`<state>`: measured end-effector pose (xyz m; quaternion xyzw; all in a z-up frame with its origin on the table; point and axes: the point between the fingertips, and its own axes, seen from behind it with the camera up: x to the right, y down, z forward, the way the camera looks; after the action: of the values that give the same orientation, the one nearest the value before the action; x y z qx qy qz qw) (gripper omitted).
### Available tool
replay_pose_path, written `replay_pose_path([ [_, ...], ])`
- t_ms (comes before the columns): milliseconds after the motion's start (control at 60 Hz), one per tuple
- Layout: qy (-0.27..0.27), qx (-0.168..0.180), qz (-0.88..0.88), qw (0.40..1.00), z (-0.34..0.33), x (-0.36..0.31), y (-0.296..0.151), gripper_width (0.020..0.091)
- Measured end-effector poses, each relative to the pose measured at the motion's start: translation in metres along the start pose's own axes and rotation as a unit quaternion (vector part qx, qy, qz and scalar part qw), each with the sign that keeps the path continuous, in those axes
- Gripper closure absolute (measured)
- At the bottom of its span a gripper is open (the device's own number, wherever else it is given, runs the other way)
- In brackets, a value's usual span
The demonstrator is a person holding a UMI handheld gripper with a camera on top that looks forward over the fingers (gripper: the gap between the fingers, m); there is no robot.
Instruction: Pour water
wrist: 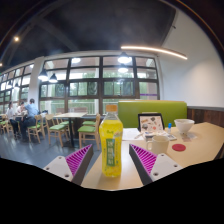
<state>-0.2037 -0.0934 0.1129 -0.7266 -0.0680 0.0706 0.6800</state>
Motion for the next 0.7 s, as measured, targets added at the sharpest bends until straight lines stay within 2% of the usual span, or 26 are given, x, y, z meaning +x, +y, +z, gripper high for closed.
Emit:
replay_pose_path([
  [250, 0.057, -0.006, -0.027, 0.998, 0.093, 0.005, -0.004, 0.0271],
  [267, 0.054, -0.007, -0.024, 0.998, 0.098, 0.007, -0.002, 0.0287],
  [333, 0.06, -0.022, -0.024, 0.998, 0.109, 0.011, 0.005, 0.0642],
  [450, 0.073, -0.008, -0.027, 0.997, 0.112, 0.016, 0.003, 0.0674],
  [467, 0.07, -0.009, -0.025, 0.997, 0.113, 0.016, 0.003, 0.0709],
  [517, 0.062, -0.008, -0.018, 0.998, 0.115, 0.016, 0.004, 0.0754],
  [700, 0.039, -0.016, 0.03, 0.999, 0.135, 0.035, 0.01, 0.0757],
])
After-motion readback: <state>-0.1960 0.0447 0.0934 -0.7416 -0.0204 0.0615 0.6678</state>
